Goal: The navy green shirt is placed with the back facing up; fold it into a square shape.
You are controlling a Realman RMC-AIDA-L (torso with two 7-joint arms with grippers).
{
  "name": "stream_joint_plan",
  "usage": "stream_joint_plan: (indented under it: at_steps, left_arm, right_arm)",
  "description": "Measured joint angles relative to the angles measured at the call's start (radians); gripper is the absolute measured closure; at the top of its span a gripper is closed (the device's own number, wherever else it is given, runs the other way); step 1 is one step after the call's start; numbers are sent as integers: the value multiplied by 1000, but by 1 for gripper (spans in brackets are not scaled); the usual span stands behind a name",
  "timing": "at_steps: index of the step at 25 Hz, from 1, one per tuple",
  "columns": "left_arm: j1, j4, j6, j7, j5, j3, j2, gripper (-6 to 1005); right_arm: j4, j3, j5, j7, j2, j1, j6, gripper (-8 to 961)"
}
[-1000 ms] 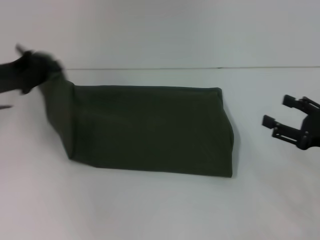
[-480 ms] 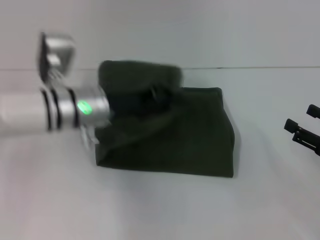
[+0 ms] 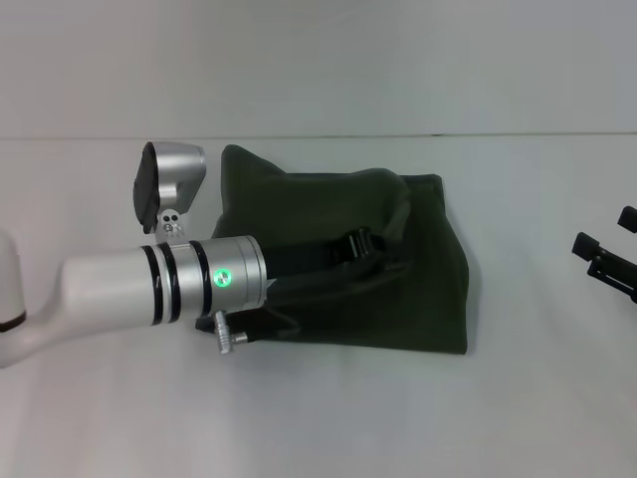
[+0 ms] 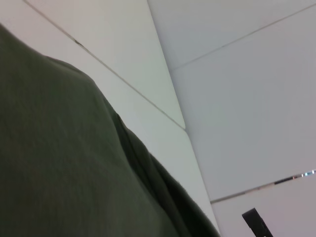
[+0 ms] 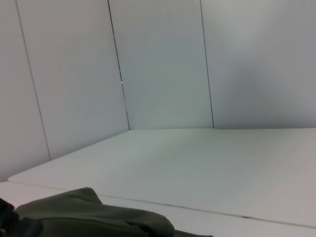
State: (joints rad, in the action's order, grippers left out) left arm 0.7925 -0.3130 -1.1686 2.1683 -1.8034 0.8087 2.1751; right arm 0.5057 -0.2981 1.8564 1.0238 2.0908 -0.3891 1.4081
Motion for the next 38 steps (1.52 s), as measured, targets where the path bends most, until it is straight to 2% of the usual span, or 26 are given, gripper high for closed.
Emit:
stream_joint_plan:
  at_steps: [7,9,21,25,29,32,38]
  left_arm:
    - [41,42,5,-86,141,2,0,958]
    - [65,110,7,-127,153,13,1,947]
    - [40,263,110,-226,156,13,2,880]
    - [41,266,51,-274,161,0,2,858]
    - [43,267,-107,-346,182,-27,2,836]
    - [46,273,-117,-343,183,-28,2,819]
    - [35,275,-65,-350,185,-50,2,607]
  right_arm:
    - [-1,-6,0,-3,0,-14,-8,78]
    - [-2,-9,2,-5,2,-19,-13,78]
    - [-15,-10,4,-14,2,-39,-42,78]
    - [-17,-12,5,-15,1,-46,-51,78]
    - [-18,-13,6,-15,1,-55,-62,79]
    - [-22,-22,7,-15,3,-59,-72,79]
    - [-30,-26,7,-15,2,-67,-79,79]
